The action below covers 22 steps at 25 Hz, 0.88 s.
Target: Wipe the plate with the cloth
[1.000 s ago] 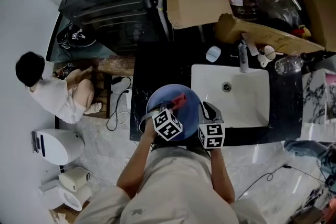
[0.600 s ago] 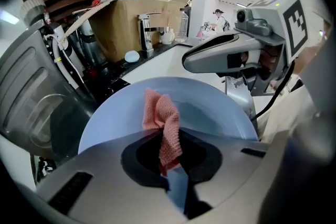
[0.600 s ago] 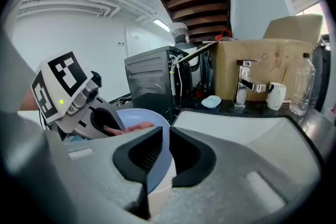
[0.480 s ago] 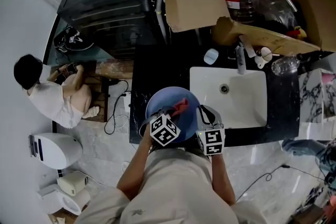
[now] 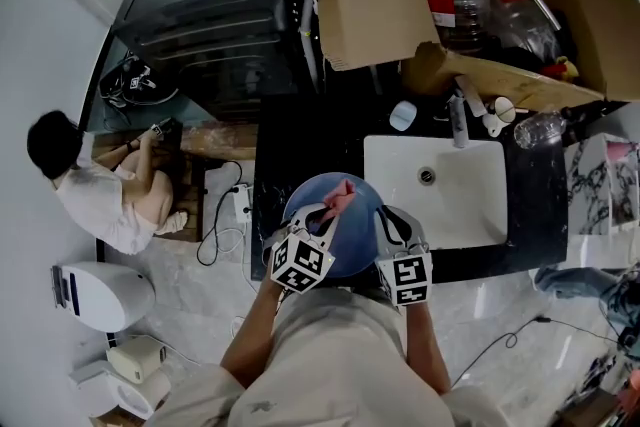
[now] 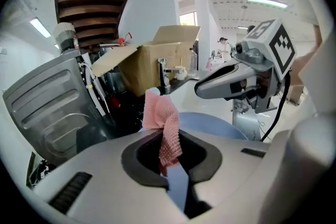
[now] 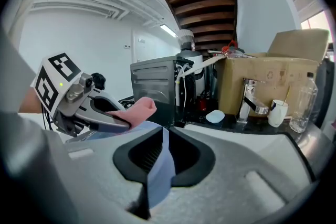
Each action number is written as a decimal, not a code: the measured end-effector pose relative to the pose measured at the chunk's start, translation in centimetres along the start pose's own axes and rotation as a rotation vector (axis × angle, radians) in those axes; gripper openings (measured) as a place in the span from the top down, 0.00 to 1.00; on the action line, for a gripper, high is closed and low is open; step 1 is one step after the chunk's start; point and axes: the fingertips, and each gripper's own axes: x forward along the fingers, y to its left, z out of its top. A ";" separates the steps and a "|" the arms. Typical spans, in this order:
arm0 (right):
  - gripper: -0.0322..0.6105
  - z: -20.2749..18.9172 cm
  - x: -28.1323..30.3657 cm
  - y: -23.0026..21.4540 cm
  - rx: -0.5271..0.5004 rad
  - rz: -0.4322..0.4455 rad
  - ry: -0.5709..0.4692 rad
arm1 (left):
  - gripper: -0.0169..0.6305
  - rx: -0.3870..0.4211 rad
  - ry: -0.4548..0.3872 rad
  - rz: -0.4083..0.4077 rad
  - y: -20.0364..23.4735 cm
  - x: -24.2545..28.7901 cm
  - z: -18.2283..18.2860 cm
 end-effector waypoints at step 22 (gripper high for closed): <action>0.91 3.3 0.2 2.7 -0.007 -0.094 -0.023 | 0.92 -0.055 -0.262 0.028 3.9 -4.1 2.7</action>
